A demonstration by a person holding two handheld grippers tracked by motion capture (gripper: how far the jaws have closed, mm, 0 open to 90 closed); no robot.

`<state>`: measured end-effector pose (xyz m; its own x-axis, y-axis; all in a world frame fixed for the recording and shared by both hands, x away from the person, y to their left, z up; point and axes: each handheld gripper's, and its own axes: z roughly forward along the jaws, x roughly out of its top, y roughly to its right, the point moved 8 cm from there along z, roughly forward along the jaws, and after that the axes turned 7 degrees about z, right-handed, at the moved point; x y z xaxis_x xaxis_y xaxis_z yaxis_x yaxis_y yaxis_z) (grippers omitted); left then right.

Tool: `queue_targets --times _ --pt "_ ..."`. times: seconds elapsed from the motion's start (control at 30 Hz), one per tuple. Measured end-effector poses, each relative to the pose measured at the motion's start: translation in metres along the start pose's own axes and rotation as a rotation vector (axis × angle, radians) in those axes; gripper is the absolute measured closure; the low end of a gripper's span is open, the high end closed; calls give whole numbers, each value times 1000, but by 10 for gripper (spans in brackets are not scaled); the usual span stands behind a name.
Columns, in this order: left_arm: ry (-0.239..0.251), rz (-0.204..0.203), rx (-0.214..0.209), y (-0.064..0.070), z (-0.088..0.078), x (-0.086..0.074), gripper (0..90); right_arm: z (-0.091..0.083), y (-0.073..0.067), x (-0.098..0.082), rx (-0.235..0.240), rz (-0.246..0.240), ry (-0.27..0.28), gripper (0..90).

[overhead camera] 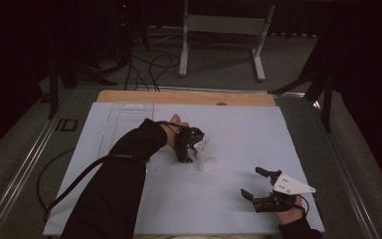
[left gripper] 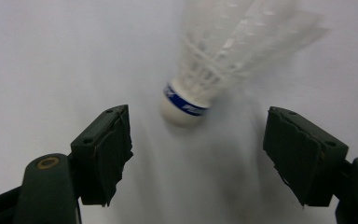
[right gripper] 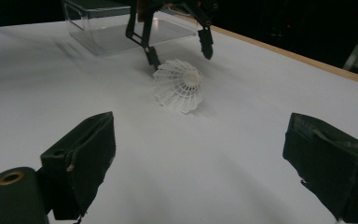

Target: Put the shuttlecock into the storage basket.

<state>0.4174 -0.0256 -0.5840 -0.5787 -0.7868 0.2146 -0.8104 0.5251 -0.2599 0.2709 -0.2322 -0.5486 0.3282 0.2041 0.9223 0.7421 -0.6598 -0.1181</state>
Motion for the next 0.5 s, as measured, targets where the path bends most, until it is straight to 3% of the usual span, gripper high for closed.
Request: queue_targets --times 0.1,0.17,0.5 --pt "-13 54 13 0 5 0 337 0 0 0 1 3 2 96" --pt "-9 67 11 -1 6 0 383 0 1 0 0 1 2 96" --pt "-6 66 -20 -2 13 -1 553 0 0 0 7 4 1 96"
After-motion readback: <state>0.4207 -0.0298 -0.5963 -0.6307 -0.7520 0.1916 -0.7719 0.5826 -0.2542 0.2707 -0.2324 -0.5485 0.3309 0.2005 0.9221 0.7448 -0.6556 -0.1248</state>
